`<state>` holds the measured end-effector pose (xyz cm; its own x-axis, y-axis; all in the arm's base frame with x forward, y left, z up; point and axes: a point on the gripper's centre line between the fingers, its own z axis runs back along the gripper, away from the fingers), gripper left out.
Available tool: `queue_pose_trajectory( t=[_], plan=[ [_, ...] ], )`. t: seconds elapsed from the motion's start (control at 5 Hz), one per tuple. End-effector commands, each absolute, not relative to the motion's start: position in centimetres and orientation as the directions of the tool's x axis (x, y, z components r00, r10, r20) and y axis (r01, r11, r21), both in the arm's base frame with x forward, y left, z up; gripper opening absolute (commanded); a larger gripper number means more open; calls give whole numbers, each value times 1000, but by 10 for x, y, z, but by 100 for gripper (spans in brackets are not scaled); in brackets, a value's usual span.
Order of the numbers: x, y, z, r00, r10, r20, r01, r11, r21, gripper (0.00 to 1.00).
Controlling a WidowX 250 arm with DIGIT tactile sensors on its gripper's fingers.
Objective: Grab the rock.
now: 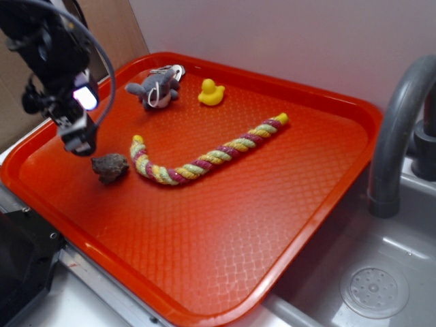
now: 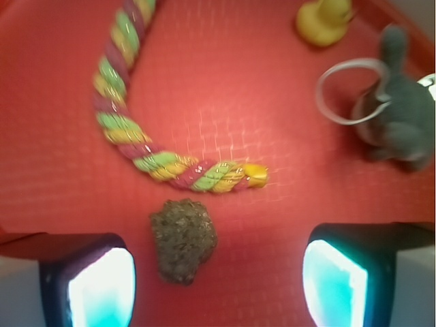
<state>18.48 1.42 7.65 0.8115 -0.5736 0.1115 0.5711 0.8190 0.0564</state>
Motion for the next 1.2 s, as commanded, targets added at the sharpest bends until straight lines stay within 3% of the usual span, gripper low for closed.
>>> queue_pose_trajectory(
  t=[0.0,0.4,0.6,1.0],
  plan=[
    [183,4,46,766,-641,54,638,768,59,100],
    [187,13,14,771,-636,-37,636,767,84,100],
    [187,10,9,768,-638,-45,640,764,80,0],
    [185,8,16,758,-652,-33,652,753,88,0]
  ],
)
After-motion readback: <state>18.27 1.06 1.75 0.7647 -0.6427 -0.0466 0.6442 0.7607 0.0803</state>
